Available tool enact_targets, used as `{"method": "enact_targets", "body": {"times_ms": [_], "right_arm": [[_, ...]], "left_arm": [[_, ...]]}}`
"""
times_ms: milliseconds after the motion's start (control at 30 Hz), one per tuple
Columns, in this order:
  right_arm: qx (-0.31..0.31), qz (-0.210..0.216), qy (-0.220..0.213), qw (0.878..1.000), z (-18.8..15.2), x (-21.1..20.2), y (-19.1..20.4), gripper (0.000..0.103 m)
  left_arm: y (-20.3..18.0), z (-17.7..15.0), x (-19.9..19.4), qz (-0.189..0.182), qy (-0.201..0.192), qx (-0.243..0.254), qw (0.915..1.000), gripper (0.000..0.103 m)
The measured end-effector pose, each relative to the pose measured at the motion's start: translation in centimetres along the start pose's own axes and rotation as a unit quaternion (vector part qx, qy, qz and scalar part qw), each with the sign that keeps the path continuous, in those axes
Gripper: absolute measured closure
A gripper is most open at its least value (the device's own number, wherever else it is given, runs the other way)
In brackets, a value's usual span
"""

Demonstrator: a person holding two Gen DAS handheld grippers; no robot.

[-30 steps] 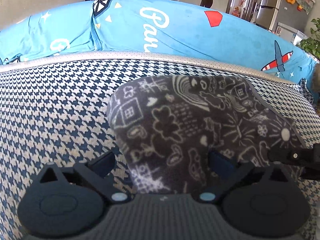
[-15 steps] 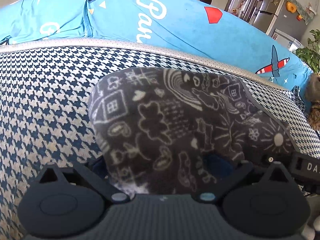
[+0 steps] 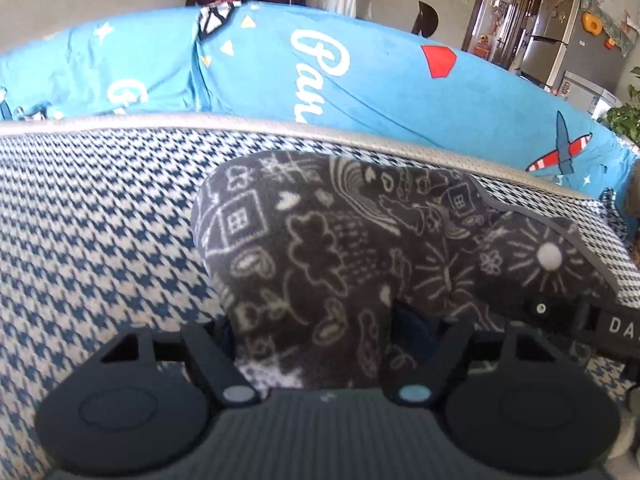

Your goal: Fold clothes

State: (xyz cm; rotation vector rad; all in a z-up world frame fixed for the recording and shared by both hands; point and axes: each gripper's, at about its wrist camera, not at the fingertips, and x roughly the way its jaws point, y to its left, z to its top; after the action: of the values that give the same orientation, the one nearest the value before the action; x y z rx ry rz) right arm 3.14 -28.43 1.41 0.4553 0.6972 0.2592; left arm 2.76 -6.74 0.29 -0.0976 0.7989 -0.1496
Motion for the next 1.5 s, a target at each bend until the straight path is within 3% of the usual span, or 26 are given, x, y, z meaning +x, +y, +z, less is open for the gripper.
{"method": "enact_targets", "body": {"times_ms": [333, 900, 1033, 1267, 1367, 1500], "right_arm": [[-0.025, 0.017, 0.009, 1.000, -0.7, 1.2, 2.1, 0.054], [-0.019, -0.002, 0.018, 1.000, -1.0, 1.8, 2.6, 0.054], [-0.005, -0.003, 0.028, 1.000, -1.0, 2.2, 2.1, 0.050], [0.023, -0.006, 0.043, 0.999, -1.1, 3.1, 1.4, 0.031], [0.036, -0.004, 0.047, 0.998, -1.3, 3.5, 1.1, 0.029], [0.050, 0.003, 0.049, 0.998, -1.4, 4.0, 0.8, 0.030]], "left_arm": [[2.7, 0.3, -1.1, 0.031, 0.001, -0.011, 0.9995, 0.028], [2.6, 0.0, -0.7, 0.045, 0.008, -0.009, 0.9989, 0.028], [2.6, -0.1, -0.3, 0.045, 0.013, -0.008, 0.9989, 0.023], [3.7, -0.2, 0.7, 0.032, 0.025, -0.032, 0.9987, 0.010], [4.0, -0.4, 1.1, 0.035, 0.026, -0.040, 0.9982, 0.001], [4.5, -0.6, 1.6, 0.021, 0.030, -0.054, 0.9978, 0.001]]}}
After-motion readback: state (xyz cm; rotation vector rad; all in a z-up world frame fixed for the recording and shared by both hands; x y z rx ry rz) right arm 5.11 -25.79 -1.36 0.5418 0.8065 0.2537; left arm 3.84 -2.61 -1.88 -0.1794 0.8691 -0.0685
